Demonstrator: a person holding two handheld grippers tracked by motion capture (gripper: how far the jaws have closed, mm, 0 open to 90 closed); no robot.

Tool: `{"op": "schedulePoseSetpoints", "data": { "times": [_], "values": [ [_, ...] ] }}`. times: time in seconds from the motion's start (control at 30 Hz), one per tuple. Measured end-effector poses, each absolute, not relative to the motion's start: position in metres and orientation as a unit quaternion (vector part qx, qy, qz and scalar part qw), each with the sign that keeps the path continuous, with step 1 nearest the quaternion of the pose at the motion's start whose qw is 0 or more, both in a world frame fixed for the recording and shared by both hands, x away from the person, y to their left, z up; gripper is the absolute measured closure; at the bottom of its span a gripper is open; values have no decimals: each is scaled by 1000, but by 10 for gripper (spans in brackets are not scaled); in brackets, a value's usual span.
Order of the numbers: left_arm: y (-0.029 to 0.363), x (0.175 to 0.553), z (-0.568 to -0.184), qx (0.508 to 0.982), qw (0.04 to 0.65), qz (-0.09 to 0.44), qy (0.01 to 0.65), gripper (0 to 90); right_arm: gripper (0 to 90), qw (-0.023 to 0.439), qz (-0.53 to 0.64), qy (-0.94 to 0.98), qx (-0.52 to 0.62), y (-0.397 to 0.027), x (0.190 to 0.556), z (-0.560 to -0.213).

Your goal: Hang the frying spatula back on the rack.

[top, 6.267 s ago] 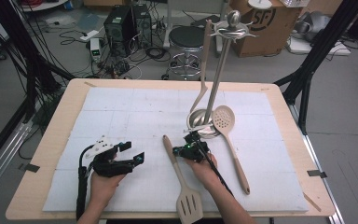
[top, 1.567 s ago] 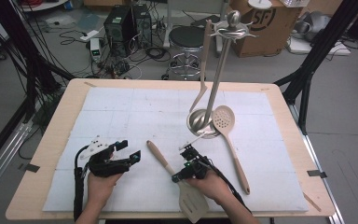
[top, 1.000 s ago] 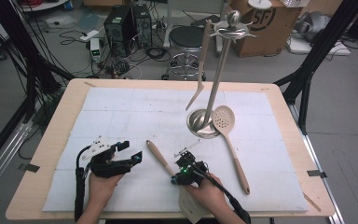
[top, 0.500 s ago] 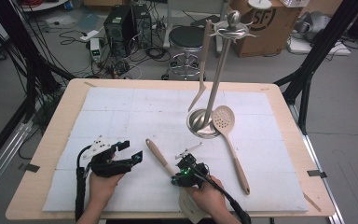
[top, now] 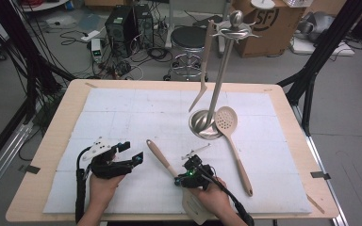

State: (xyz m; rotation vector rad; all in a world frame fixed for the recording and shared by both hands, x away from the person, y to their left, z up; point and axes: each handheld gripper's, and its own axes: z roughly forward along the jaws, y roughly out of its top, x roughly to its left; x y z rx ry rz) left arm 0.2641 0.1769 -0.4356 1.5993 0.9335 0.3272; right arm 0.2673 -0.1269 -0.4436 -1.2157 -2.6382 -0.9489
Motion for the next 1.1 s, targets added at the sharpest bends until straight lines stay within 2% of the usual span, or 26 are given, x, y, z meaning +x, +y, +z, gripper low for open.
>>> {"op": "schedulePoseSetpoints", "data": {
  "times": [0.3, 0.43, 0.63, 0.83, 1.1],
  "values": [
    [181, 263, -435, 680, 592, 143, 407, 264, 790, 48, -345, -850, -394, -134, 269, -443],
    [184, 262, -435, 678, 593, 146, 409, 263, 789, 62, -381, -831, -400, -143, 273, -436],
    [185, 262, -435, 679, 592, 147, 408, 264, 789, 56, -420, -805, -416, -162, 279, -422],
    [183, 262, -435, 680, 591, 146, 408, 264, 789, 40, -461, -779, -423, -180, 285, -407],
    [184, 263, -436, 680, 590, 146, 409, 264, 788, -17, -512, -740, -435, -202, 290, -388]
  ]
}}
